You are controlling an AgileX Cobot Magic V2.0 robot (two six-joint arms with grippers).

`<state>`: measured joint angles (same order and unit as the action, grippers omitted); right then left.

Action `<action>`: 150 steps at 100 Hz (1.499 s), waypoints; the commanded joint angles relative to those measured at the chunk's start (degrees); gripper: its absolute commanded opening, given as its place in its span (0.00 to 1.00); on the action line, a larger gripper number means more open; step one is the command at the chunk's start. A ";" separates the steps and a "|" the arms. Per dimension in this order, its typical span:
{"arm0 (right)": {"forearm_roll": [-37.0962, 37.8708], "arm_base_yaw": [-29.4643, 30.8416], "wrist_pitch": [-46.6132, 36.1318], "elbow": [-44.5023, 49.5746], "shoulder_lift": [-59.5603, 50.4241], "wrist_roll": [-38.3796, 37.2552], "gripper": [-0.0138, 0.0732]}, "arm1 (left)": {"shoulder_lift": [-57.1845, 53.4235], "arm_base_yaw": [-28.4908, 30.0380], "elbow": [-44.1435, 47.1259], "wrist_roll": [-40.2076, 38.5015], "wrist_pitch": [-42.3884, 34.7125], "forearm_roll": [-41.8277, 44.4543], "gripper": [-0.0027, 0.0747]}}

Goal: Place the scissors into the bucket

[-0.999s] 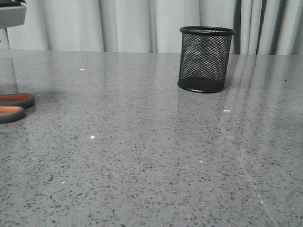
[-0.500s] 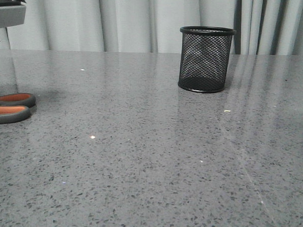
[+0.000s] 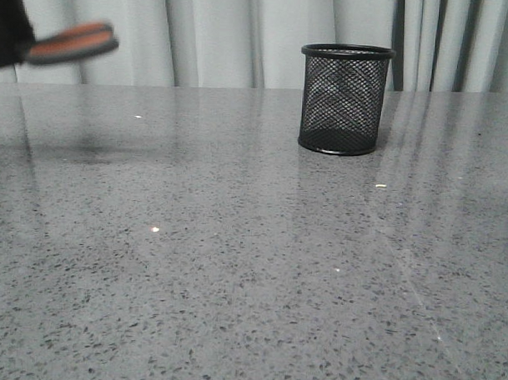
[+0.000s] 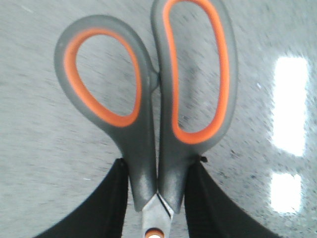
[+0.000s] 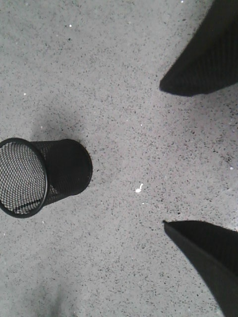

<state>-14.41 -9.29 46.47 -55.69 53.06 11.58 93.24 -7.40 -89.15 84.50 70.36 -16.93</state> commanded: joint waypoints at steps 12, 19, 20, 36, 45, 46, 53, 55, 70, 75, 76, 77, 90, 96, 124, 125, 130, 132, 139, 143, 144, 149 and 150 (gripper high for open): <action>-3.02 -0.08 -6.01 -2.12 -0.22 1.40 0.71 | -4.64 -3.86 -7.99 -3.00 2.71 -3.01 0.02; -6.60 -0.08 -6.88 -2.12 -0.22 3.46 0.71 | -5.00 -6.19 -9.70 -3.00 2.71 -3.01 0.02; -7.58 -0.08 -7.00 -2.12 -0.22 4.02 0.71 | -5.13 -6.68 -10.02 -3.00 2.71 -3.01 0.02; -22.27 -0.08 -8.70 -2.12 -0.22 12.59 0.71 | -5.29 -12.85 -13.61 -5.35 2.71 -3.01 0.02; -31.75 -0.08 -9.05 -2.12 -0.09 18.24 0.71 | -5.29 -15.98 -15.01 -5.86 2.71 -3.01 0.02; -33.05 -0.08 -9.05 -2.12 -0.09 19.07 0.71 | -5.29 -16.22 -15.14 -5.97 2.71 -3.01 0.02; -39.13 -0.08 -9.16 -2.12 0.27 22.66 0.71 | -5.29 -18.42 -15.66 -5.97 2.57 -3.01 0.02; -40.56 -0.08 -9.16 -2.12 0.41 23.61 0.71 | -5.29 -19.02 -15.84 -5.97 2.48 -2.89 0.02; -47.85 -0.08 -7.92 -2.12 2.01 29.19 0.71 | -5.29 -22.66 -16.84 -7.21 1.97 -2.89 0.02; -49.76 -0.08 -7.64 -2.12 2.74 30.19 0.71 | -5.29 -23.64 -17.27 -7.35 1.84 -2.89 0.02; -50.37 -0.08 -7.48 -2.12 2.76 30.42 0.71 | -5.29 -23.90 -17.37 -7.35 1.73 -2.89 0.02; -50.68 -0.08 -7.38 -2.12 3.03 30.56 0.71 | -5.29 -24.03 -17.37 -7.35 1.55 -2.89 0.02; -57.63 -0.08 -5.33 -2.12 5.26 34.94 0.71 | -5.29 -25.83 -18.09 -7.44 0.95 -2.89 0.02; -60.14 -0.08 -4.59 -2.12 6.42 36.16 0.71 | -5.29 -26.45 -18.31 -7.44 0.83 -2.89 0.02; -65.65 -0.08 -1.88 -3.35 11.16 39.59 0.71 | -5.29 -27.04 -18.34 -7.48 0.75 -2.80 0.02; -65.65 -0.08 -1.86 -3.59 11.31 39.59 0.71 | -5.29 -27.04 -18.34 -7.48 0.75 -2.80 0.02; -65.77 -0.08 -1.23 -4.75 12.26 39.74 0.71 | -5.29 -27.04 -18.34 -7.48 0.75 -2.80 0.02; -65.77 -0.18 -0.94 -5.31 12.72 39.73 0.71 | -5.29 -27.04 -18.34 -7.48 0.75 -2.80 0.02; -65.77 -0.18 0.10 -7.24 14.14 39.73 0.71 | -5.29 -27.04 -18.34 -7.48 0.37 -2.80 0.02; -65.77 -0.18 0.98 -8.16 15.12 39.73 0.71 | -5.29 -27.04 -18.34 -7.48 0.23 -2.80 0.02; -65.77 -0.18 1.19 -8.53 15.27 39.73 0.71 | -5.29 -27.04 -18.34 -7.48 0.25 -2.80 0.02; -65.64 -0.18 3.00 -9.72 16.64 39.73 0.71 | -5.29 -27.04 -18.34 -7.48 -0.05 -2.80 0.02; -65.64 -0.18 3.23 -9.89 16.80 39.73 0.71 | -5.29 -27.04 -18.34 -7.48 -0.05 -2.80 0.02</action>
<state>-76.65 -9.32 47.27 -61.89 69.37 50.34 90.47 -33.94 -105.66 77.67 72.32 -17.74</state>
